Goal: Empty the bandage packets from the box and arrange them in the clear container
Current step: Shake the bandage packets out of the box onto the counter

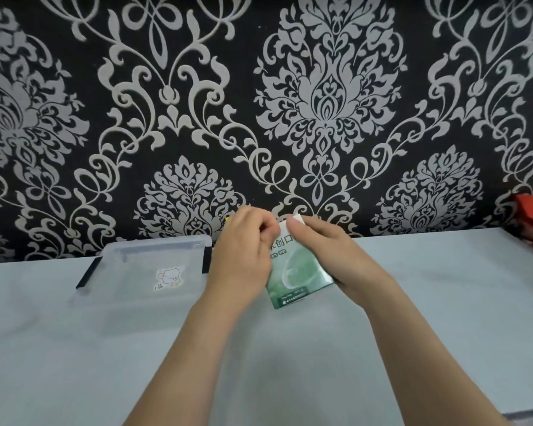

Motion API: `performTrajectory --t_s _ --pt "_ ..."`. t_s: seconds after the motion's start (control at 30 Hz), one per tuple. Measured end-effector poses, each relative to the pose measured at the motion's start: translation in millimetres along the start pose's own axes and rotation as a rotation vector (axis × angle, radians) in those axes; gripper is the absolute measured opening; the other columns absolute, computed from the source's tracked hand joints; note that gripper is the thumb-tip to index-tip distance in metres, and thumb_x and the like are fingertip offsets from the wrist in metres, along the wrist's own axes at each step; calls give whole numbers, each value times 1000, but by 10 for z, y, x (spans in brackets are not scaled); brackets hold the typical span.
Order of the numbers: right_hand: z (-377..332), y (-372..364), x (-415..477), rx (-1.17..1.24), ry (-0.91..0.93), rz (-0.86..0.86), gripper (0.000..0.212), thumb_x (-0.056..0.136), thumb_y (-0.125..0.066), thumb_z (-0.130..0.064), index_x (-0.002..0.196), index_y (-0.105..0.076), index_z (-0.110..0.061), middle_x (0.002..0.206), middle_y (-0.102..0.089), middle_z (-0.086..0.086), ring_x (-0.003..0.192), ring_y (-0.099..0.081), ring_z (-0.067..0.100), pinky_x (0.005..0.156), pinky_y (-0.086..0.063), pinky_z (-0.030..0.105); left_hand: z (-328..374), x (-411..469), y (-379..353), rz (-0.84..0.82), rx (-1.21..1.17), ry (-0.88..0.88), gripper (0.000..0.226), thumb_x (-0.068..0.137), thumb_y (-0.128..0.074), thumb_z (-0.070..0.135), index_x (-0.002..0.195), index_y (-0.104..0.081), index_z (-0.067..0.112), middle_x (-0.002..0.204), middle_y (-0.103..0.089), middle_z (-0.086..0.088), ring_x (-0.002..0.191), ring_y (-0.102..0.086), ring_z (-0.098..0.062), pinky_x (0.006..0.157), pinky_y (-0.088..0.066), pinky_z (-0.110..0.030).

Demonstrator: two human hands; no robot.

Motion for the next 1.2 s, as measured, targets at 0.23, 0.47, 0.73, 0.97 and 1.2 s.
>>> performTrajectory --t_s 0.23,0.47,0.73,0.97,1.2 --pt "106 217 -51 130 -35 -15 54 80 -73 -29 130 -55 -28 91 -74 2 86 -72 16 82 -56 31 -215 -108 -179 -172 -908 598 23 98 -50 28 91 -67 15 89 -73 1 89 -65 -14 82 -51 -31" --pt "131 301 -119 249 -48 -107 64 75 -72 -23 135 -52 -20 96 -75 -1 88 -72 16 70 -55 24 -108 -170 -326 -440 -574 475 58 76 -79 23 130 -57 27 116 -62 9 103 -57 9 80 -48 -6" --pt "195 268 -114 258 -43 -225 68 73 -77 1 134 -54 -18 119 -69 12 103 -68 21 79 -55 27 -170 -157 -342 -385 -664 513 42 82 -72 25 123 -63 17 110 -71 -1 95 -69 -8 80 -55 -21" --pt "210 233 -140 107 27 -307 84 71 -72 16 138 -46 -27 135 -58 -4 127 -53 13 102 -47 35 -397 -141 -201 40 -820 749 26 94 -61 27 117 -58 17 97 -69 -2 78 -67 -15 63 -57 -25" --pt "313 265 -101 -13 -88 -151 67 77 -77 -8 134 -46 -28 114 -69 -7 101 -67 5 84 -53 20 -371 -150 -177 170 -464 630 26 89 -65 25 103 -43 22 88 -63 2 71 -62 -13 69 -51 -31"
Point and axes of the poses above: each hand's wrist, its own x-axis towards the middle knuckle, its own y-axis out of the back of the hand, z = x × y, the point moved 8 cm from there along x, towards the middle knuckle
